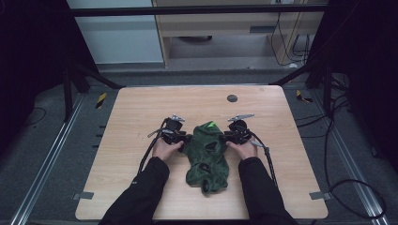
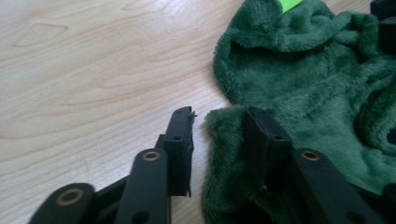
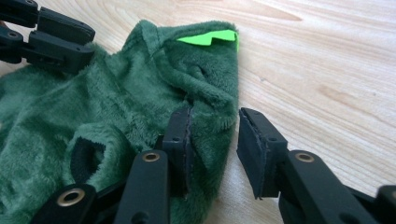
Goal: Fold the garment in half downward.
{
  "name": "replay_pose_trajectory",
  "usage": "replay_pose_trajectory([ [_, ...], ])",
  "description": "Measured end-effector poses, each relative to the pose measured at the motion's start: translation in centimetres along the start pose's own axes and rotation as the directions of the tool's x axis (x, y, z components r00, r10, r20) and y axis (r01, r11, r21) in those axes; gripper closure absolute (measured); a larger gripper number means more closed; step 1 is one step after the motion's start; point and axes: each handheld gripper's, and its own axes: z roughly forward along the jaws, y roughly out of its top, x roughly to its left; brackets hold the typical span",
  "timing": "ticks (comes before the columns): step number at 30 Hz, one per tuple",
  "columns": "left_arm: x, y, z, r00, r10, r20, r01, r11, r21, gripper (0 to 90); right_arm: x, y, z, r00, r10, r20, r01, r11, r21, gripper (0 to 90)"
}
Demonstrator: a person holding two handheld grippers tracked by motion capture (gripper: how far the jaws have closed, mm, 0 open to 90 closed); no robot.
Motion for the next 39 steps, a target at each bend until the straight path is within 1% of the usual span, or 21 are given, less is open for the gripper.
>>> replay_pose_trajectory([
  [1, -0.1, 0.0, 0.1, 1.0000, 0.001, 0.001, -0.001, 1.0000, 0.005, 65.6, 0.1, -0.1, 0.2, 1.0000, -0.004, 0.000, 0.004, 1.000, 0.016, 66.3],
  [3, -0.3, 0.0, 0.0, 1.0000, 0.002, -0.001, -0.002, 0.9999, 0.010, 67.4, 0.1, -0.2, 0.3, 1.0000, -0.009, -0.002, 0.009, 1.000, 0.027, 67.6],
  [6, -0.5, 0.1, 0.1, 1.0000, 0.007, -0.001, -0.007, 0.9999, 0.015, 72.3, 0.0, -0.3, 0.4, 1.0000, -0.008, -0.005, 0.008, 1.000, 0.029, 69.2],
  [7, -0.6, 0.1, 0.1, 1.0000, 0.009, -0.003, -0.009, 0.9998, 0.018, 72.3, 0.0, -0.3, 0.4, 1.0000, -0.007, -0.007, 0.007, 0.999, 0.032, 70.1],
  [9, -0.8, 0.1, 0.1, 0.9998, 0.019, -0.006, -0.019, 0.9995, 0.027, 75.3, 0.1, -0.3, 0.5, 0.9999, -0.013, -0.007, 0.013, 0.999, 0.040, 74.6],
  [12, -0.9, 0.1, 0.2, 0.9997, 0.022, -0.007, -0.021, 0.9993, 0.031, 77.1, 0.2, -0.3, 0.5, 0.9997, -0.021, -0.011, 0.022, 0.999, 0.045, 77.4],
  [13, -1.0, 0.1, 0.2, 0.9997, 0.023, -0.013, -0.022, 0.9992, 0.032, 78.6, 0.2, -0.4, 0.6, 0.9995, -0.031, -0.010, 0.032, 0.998, 0.055, 81.2],
  [16, -1.2, 0.2, 0.2, 0.9994, 0.028, -0.021, -0.027, 0.9990, 0.035, 81.1, 0.3, -0.4, 0.6, 0.9995, -0.029, -0.012, 0.030, 0.998, 0.055, 83.9],
  [17, -1.3, 0.3, 0.1, 0.9991, 0.034, -0.024, -0.033, 0.9990, 0.032, 83.1, 0.4, -0.4, 0.6, 0.9993, -0.037, -0.006, 0.038, 0.998, 0.051, 85.4],
  [18, -1.3, 0.3, 0.1, 0.9991, 0.034, -0.024, -0.033, 0.9990, 0.032, 83.6, 0.4, -0.4, 0.6, 0.9993, -0.037, -0.006, 0.038, 0.998, 0.051, 85.4],
  [19, -1.4, 0.3, 0.0, 0.9988, 0.043, -0.026, -0.042, 0.9987, 0.030, 83.9, 0.4, -0.3, 0.5, 0.9992, -0.039, -0.002, 0.039, 0.998, 0.047, 86.0],
  [24, -1.6, 0.5, -0.5, 0.9988, 0.045, -0.020, -0.045, 0.9990, 0.003, 84.8, 0.5, 0.0, 0.1, 0.9987, -0.050, 0.007, 0.050, 0.999, 0.019, 86.4],
  [27, -1.9, 0.7, -1.3, 0.9981, 0.058, -0.017, -0.059, 0.9981, -0.018, 85.0, 0.5, 0.3, -0.6, 0.9983, -0.057, 0.008, 0.057, 0.998, -0.013, 86.7],
  [30, -2.1, 0.9, -1.7, 0.9980, 0.061, -0.015, -0.062, 0.9977, -0.028, 85.0, 0.6, 0.4, -0.9, 0.9983, -0.058, 0.007, 0.058, 0.998, -0.022, 86.7],
  [33, -2.5, 1.3, -2.6, 0.9973, 0.071, -0.017, -0.072, 0.9961, -0.052, 85.1, 0.9, 0.6, -1.5, 0.9974, -0.072, 0.003, 0.072, 0.996, -0.046, 86.7],
  [34, -2.5, 1.3, -2.6, 0.9973, 0.071, -0.017, -0.072, 0.9961, -0.052, 85.1, 0.9, 0.6, -1.5, 0.9974, -0.072, 0.003, 0.072, 0.996, -0.046, 86.7],
  [35, -2.6, 1.5, -2.9, 0.9970, 0.076, -0.018, -0.077, 0.9953, -0.060, 85.1, 0.9, 0.8, -1.8, 0.9972, -0.075, 0.003, 0.075, 0.996, -0.058, 86.7],
  [36, -2.6, 1.5, -2.9, 0.9970, 0.076, -0.018, -0.077, 0.9953, -0.060, 85.1, 0.9, 0.8, -2.0, 0.9972, -0.074, 0.003, 0.074, 0.995, -0.063, 86.8],
  [37, -2.9, 1.7, -3.4, 0.9960, 0.087, -0.018, -0.088, 0.9937, -0.068, 85.1, 1.0, 0.9, -2.2, 0.9972, -0.075, 0.000, 0.075, 0.995, -0.072, 86.7],
  [38, -2.9, 1.7, -3.4, 0.9960, 0.087, -0.018, -0.088, 0.9937, -0.068, 85.1, 1.0, 0.9, -2.2, 0.9972, -0.075, 0.000, 0.075, 0.995, -0.072, 86.7],
  [39, -3.1, 1.9, -4.0, 0.9955, 0.093, -0.018, -0.094, 0.9924, -0.080, 85.1, 1.1, 1.1, -2.7, 0.9964, -0.085, 0.001, 0.084, 0.993, -0.081, 86.7],
])
